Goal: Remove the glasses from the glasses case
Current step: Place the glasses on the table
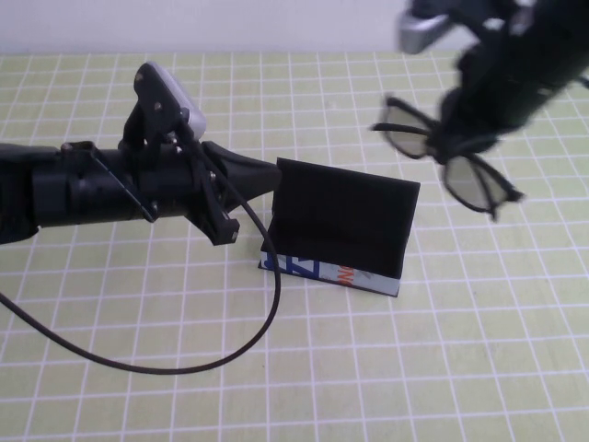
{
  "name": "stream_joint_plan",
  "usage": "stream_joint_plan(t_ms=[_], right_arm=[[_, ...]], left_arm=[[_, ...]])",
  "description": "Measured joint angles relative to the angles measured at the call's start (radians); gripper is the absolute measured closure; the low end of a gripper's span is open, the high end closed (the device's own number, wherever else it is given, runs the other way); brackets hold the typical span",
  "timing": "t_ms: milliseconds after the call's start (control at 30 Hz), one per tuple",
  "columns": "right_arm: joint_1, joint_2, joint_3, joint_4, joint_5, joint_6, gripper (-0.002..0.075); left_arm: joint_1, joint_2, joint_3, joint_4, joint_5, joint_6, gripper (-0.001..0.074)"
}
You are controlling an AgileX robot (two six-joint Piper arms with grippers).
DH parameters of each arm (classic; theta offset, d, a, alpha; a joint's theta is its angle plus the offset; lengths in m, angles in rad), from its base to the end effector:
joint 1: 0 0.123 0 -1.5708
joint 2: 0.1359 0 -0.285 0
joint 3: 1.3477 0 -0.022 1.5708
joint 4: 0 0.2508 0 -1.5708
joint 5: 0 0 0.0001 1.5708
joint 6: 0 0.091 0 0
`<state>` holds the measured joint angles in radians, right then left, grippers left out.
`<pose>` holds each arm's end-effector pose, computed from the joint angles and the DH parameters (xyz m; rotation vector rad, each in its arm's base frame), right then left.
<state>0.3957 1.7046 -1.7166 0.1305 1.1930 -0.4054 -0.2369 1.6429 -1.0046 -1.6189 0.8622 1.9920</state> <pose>0.3325 0.1508 0.3643 -1.0140 2.4584 0.1739 0.3106 -0.1460 0.2611 1.0457 1.6698 -0.8086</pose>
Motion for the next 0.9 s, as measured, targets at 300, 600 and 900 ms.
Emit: stream_joint_plan(t_ms=[300, 600, 900], right_arm=[[-0.104, -0.189, 0.51, 0.045, -0.308, 0.287, 0.0707], [-0.104, -0.084, 0.667, 0.091, -0.496, 0.396, 0.0704], [-0.104, 0.022, 0.667, 0.1, -0.534, 0.399, 0.0487]], left_arm=[[0.0, 0.0, 0.0, 0.014, 0.0, -0.05, 0.0739], [0.0, 0.0, 0.0, 0.016, 0.0, -0.058, 0.0739], [0.0, 0.0, 0.0, 0.016, 0.0, -0.07, 0.0739]])
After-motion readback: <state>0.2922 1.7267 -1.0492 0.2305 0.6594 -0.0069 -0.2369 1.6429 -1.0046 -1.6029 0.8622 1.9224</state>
